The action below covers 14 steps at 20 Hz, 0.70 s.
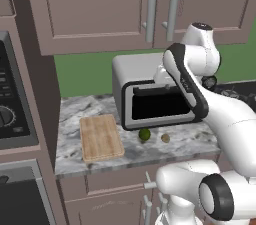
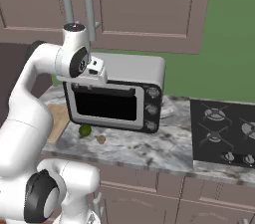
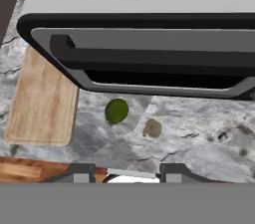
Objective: Open the cabinet. Place the bowl and condiment on the counter. Then place the lime and garlic on the cutting board.
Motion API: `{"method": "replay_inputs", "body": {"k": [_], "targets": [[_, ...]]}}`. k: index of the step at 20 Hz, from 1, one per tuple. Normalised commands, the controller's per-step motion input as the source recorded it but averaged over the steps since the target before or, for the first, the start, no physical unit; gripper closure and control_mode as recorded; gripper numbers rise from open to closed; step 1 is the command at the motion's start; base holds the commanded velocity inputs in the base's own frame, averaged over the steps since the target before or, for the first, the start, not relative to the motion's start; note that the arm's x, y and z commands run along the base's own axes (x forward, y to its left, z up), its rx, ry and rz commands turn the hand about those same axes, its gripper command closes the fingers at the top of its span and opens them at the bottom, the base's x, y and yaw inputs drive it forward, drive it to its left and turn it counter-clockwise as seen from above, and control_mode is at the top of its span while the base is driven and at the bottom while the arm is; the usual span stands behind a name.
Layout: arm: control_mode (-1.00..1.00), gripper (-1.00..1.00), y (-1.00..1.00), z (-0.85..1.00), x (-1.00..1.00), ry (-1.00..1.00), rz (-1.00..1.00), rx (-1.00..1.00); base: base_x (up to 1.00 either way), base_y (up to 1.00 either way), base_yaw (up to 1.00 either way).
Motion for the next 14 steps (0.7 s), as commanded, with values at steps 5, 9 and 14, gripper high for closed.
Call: {"method": "replay_inputs", "body": {"k": [5,9,14], "targets": [[-1.00,-1.00,0.10,0.19,-0.15,-0.31,0.00,-0.13,0.00,0.00,0.00],[-1.00,-1.00,0.04,0.40,-0.14,-0.51,0.00,-0.10,0.00,0.00,0.00],[-1.00,-1.00,0.05,0.80,0.02,-0.32,-0.02,-0.05,0.00,0.00,0.00]]}}
